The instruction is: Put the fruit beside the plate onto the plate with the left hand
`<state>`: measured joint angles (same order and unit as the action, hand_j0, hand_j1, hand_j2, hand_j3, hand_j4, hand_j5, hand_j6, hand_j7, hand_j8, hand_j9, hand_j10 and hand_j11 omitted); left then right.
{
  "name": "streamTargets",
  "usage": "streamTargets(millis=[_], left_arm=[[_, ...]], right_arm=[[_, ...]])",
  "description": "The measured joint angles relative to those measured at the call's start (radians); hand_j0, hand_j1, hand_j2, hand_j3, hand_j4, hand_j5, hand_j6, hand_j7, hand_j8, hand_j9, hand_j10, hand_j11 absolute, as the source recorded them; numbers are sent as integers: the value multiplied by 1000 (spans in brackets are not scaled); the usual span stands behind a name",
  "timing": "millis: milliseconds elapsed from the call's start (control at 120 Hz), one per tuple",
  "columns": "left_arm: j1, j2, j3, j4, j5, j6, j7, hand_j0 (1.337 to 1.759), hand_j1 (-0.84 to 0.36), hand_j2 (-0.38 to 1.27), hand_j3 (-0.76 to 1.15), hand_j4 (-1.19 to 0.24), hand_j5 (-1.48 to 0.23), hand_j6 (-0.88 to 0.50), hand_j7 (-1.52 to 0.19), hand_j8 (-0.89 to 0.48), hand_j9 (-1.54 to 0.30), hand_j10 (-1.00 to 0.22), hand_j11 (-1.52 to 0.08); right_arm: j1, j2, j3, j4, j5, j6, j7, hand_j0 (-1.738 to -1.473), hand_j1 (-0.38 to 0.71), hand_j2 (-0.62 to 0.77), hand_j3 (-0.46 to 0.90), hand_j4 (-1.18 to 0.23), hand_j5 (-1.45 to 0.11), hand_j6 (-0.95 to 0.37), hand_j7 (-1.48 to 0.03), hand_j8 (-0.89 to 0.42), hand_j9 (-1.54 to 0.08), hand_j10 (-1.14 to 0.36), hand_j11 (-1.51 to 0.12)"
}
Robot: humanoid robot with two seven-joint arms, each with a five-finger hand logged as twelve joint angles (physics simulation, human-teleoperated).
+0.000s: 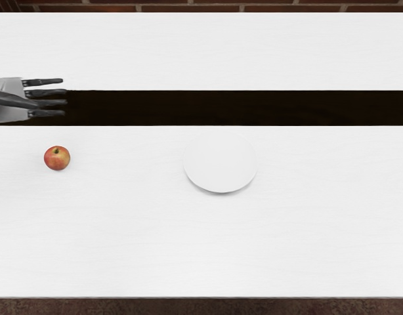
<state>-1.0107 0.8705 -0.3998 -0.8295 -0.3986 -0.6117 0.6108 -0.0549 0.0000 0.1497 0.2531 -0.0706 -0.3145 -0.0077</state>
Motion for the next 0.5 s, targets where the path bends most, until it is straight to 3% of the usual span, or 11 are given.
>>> streamTargets(millis=[150, 275, 342, 500], left_arm=[[-8, -55, 2, 42, 17, 0, 0, 1658, 328, 3, -1, -13, -22, -12, -22, -12, -22, -13, -23], [-124, -78, 1, 86, 253, 0, 0, 1658, 324, 3, -1, -17, -26, -16, -26, -16, -26, -17, -26], [-151, -101, 1, 92, 378, 0, 0, 1658, 315, 5, 0, -25, -36, -24, -36, -24, -36, -25, -36], [-152, -98, 1, -16, 625, 0, 0, 1658, 256, 15, 0, -76, -100, -76, -100, -76, -100, -76, -100]], right_arm=[[-1, 0, 0, 0, 0, 0, 0, -1658, -349, 0, 0, 0, 0, 0, 0, 0, 0, 0, 0], [-1, 0, 0, 0, 0, 0, 0, -1658, -349, 0, 0, 0, 0, 0, 0, 0, 0, 0, 0], [-2, 0, 0, 0, 0, 0, 0, -1658, -349, 0, 0, 0, 0, 0, 0, 0, 0, 0, 0], [-2, 0, 0, 0, 0, 0, 0, -1658, -349, 0, 0, 0, 0, 0, 0, 0, 0, 0, 0]])
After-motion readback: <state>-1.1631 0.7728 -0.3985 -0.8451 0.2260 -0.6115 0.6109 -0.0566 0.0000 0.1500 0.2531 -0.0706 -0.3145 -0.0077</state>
